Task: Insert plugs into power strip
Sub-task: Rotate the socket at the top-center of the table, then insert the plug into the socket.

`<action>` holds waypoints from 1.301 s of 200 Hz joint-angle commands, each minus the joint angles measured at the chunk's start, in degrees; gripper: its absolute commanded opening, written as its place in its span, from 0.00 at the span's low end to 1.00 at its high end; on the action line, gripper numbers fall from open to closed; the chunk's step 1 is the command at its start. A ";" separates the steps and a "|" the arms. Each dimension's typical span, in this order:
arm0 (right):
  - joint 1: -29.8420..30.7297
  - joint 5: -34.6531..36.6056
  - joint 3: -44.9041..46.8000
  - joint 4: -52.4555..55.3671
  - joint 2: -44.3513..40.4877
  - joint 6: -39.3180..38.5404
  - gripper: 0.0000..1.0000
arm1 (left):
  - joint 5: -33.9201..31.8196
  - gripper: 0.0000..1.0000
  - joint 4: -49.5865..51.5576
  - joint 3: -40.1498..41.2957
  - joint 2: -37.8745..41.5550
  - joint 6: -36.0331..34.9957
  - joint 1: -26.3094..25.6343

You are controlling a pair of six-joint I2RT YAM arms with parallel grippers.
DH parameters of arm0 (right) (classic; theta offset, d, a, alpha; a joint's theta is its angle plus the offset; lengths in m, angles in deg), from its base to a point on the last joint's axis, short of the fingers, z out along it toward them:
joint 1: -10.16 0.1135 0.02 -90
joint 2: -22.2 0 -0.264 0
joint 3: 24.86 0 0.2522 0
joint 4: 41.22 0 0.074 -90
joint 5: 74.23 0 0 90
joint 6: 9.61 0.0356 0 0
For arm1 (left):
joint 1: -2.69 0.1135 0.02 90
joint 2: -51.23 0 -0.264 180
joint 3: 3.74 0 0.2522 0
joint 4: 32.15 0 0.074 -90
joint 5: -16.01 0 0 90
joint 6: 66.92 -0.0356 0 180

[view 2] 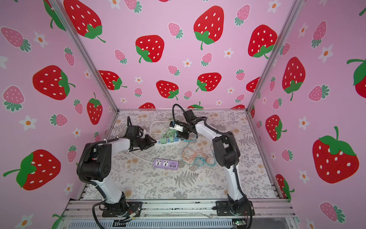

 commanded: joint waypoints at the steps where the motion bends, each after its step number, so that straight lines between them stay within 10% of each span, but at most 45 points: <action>1: 0.92 -2.37 1.65 2.05 -1.14 -2.17 0.00 | -1.04 0.32 2.61 -2.40 -1.58 -1.42 -0.29; 260: 0.41 -0.55 -0.09 8.08 1.15 -6.10 0.00 | -0.48 0.31 4.92 -6.07 -4.14 -2.74 -0.03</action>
